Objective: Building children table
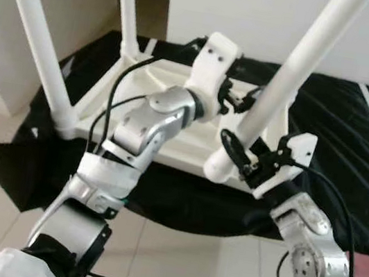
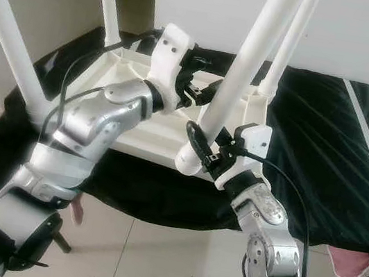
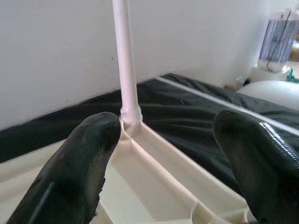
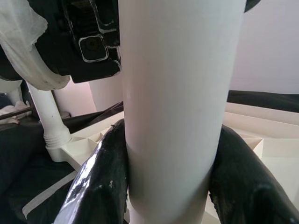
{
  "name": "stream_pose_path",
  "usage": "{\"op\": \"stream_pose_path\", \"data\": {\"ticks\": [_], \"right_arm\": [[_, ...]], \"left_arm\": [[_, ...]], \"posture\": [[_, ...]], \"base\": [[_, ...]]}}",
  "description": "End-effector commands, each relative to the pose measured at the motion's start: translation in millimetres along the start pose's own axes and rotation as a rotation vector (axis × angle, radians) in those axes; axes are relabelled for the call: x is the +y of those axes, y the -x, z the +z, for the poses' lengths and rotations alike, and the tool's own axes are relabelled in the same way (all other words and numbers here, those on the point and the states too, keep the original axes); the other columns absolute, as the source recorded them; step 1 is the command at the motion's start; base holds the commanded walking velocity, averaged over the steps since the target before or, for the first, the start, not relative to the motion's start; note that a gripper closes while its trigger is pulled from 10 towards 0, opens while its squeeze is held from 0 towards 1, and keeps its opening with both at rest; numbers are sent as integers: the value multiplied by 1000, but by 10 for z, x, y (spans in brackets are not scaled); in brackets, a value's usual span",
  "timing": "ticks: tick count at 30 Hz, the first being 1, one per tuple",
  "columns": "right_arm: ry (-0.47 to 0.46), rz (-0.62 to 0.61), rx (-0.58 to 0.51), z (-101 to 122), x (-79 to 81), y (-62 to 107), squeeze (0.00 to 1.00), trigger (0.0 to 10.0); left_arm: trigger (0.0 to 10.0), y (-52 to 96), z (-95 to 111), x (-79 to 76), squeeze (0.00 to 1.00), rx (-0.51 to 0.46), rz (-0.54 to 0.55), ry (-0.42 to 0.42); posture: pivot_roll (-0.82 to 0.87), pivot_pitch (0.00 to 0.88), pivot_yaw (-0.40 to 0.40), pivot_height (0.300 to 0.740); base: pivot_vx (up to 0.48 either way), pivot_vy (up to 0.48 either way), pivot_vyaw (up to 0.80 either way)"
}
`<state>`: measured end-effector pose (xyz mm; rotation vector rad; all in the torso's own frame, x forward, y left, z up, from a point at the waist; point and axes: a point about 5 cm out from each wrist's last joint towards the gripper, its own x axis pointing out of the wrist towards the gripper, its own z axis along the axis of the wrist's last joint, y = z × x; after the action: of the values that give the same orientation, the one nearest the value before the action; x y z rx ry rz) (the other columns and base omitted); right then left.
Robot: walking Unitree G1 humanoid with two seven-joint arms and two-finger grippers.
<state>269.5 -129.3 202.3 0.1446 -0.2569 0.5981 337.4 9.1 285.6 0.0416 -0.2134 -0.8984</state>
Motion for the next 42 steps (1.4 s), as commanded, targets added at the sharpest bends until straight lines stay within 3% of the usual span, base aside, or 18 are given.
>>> {"op": "stream_pose_path", "data": {"ticks": [1, 2, 3, 4, 5, 6, 7, 10, 11, 20, 22, 25, 35, 36, 39, 41, 42], "right_arm": [[-15, -18, 19, -56, -13, -8, 0, 10000], [-15, -18, 19, -56, -13, -8, 0, 10000], [-22, -63, -2, -31, -80, 12, 0, 3608], [-22, -63, -2, -31, -80, 12, 0, 3608], [-23, -80, -8, -19, -106, 17, 0, 2235], [-23, -80, -8, -19, -106, 17, 0, 2235], [-21, -97, -13, -7, -133, 23, 0, 0], [-17, -140, -35, 31, -197, 33, 0, 0], [-15, -172, -52, 55, -241, 38, 0, 10000], [-14, -316, -136, 151, -401, 50, 0, 10000], [-15, -348, -155, 163, -423, 61, 0, 10000], [-16, -358, -162, 168, -430, 65, 0, 10000], [17, -448, -194, 201, -505, 88, 0, 10000], [57, -481, -182, 197, -532, 101, 0, 10000], [70, -490, -177, 195, -538, 107, 0, 10000], [93, -510, -164, 177, -548, 130, 0, 10000], [93, -510, -164, 177, -548, 130, 0, 10000]], "left_arm": [[10000, -46, 81, -139, 0, -50, -251, -42], [10000, -46, 81, -139, 0, -50, -251, -42], [10000, -33, -1, 3, 0, -59, -149, 65], [10000, -33, -1, 3, 0, -59, -149, 65], [10000, -17, -21, 44, 0, -68, -128, 126], [10000, -17, -21, 44, 0, -68, -128, 126], [10000, 3, -36, 97, 0, -81, -96, 184], [10000, 67, -64, 243, 0, -113, 10, 238], [10000, 108, -88, 308, 0, -122, 65, 237], [10000, 309, -219, 374, 0, -195, 152, 259], [10000, 379, -360, 306, 0, -174, 140, 207], [10000, 402, -407, 277, 0, -166, 133, 190], [10000, 534, -523, 18, 0, -203, 36, 175], [10000, 539, -585, -139, 0, -167, -42, 119], [10000, 541, -608, -199, 0, -149, -75, 92], [10000, 546, -705, -346, 0, -65, -162, -14], [10000, 546, -705, -346, 0, -65, -162, -14]], "posture": [[-32, 6, -8, 740], [-32, 6, -8, 740], [-37, 6, -8, 740], [-37, 6, -8, 740], [-38, 6, -10, 740], [-38, 6, -10, 740], [-39, 4, -10, 740], [-41, 3, -11, 740], [-39, 1, -14, 740], [-38, 0, -24, 740], [-35, 0, -28, 740], [-35, 0, -28, 740], [-36, 0, -34, 740], [-35, 0, -34, 740], [-35, 0, -34, 740], [-33, 0, -32, 740], [-33, 0, -32, 740]], "base": [[0, 0, 0], [0, 0, 0], [0, 0, 0], [0, 0, 0], [0, 0, 0], [0, 0, 0], [0, 0, 0], [0, 0, 0], [0, 0, 0], [0, 0, 0], [0, 0, 0], [0, 0, 0], [0, 0, 0], [0, 0, 0], [0, 0, 0], [0, 0, 0], [0, 0, 0]]}}
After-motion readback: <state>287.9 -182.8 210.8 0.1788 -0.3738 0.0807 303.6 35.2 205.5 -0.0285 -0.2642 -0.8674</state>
